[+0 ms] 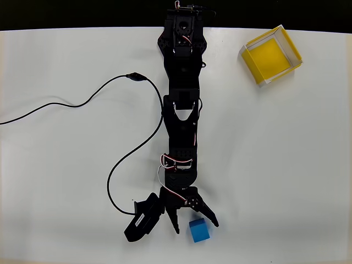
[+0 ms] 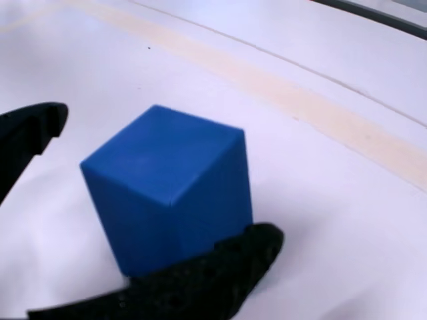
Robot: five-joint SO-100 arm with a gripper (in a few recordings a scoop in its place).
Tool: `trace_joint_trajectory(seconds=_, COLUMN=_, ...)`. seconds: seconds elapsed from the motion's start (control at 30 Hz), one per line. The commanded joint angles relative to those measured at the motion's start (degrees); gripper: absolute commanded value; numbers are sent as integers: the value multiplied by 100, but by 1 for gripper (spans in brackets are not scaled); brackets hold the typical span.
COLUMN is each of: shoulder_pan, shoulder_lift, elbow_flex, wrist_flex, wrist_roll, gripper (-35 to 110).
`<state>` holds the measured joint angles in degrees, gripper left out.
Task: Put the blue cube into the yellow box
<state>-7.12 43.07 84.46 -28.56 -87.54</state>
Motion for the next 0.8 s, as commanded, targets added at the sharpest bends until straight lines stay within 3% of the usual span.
trace_joint_trajectory(seconds=0.0, shoulder_pan=-123, shoulder_lift=114, elbow_flex=-888, wrist_flex=-202, wrist_roll=-149, gripper=55)
trace_joint_trajectory(seconds=0.77, shoulder_pan=-422, shoulder_lift=-686, elbow_flex=-1696, wrist_flex=-158, wrist_roll=-571, gripper=34)
